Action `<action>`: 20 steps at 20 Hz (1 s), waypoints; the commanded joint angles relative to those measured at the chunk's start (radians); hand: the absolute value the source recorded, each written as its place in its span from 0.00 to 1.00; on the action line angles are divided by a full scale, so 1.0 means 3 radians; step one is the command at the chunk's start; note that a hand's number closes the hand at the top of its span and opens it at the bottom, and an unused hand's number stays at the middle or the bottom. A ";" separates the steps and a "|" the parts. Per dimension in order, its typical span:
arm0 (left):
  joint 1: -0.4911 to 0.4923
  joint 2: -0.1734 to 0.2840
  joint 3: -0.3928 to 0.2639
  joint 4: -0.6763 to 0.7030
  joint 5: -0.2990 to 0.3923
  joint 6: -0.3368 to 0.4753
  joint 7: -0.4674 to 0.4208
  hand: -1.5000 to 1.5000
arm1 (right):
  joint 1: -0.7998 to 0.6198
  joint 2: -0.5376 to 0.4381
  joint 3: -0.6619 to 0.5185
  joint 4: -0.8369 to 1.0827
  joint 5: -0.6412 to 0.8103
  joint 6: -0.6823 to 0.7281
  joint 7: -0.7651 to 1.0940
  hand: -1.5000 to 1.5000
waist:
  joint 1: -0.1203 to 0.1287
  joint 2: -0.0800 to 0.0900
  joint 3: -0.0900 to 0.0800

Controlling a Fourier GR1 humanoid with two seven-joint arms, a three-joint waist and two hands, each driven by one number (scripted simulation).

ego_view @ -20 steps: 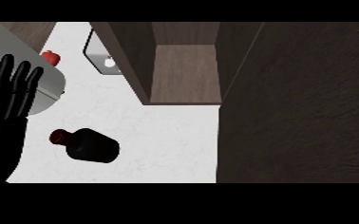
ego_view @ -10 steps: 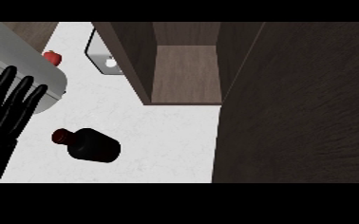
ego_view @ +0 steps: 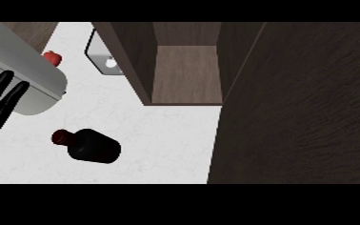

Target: Pick up the wine, place it into the cabinet and close the cabinet

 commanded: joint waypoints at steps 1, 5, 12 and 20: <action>0.0052 0.0029 0.0056 -0.0446 0.0156 0.0163 0.0278 0.00 | 0.0051 -0.0161 -0.0098 -0.0689 -0.0013 -0.0029 0.0496 0.00 | 0.0000 -0.0007 0.0000; -0.0123 0.0092 0.0145 -0.0253 0.0052 0.0191 0.0313 0.00 | -0.0065 -0.0067 0.0146 -0.0599 0.0217 -0.0215 0.0558 0.00 | -0.0008 -0.0001 -0.0001; -0.0014 0.0092 0.0182 -0.0209 0.0035 0.0125 0.0356 0.00 | -0.0197 -0.0072 0.0393 -0.0633 0.0460 -0.0453 0.0668 0.00 | -0.0013 -0.0008 -0.0002; 0.0006 0.0021 0.0115 0.0012 -0.0122 -0.0008 0.0209 0.00 | -0.0457 -0.0195 0.0485 -0.0637 0.0605 -0.0676 0.0909 0.00 | -0.0037 -0.0006 -0.0004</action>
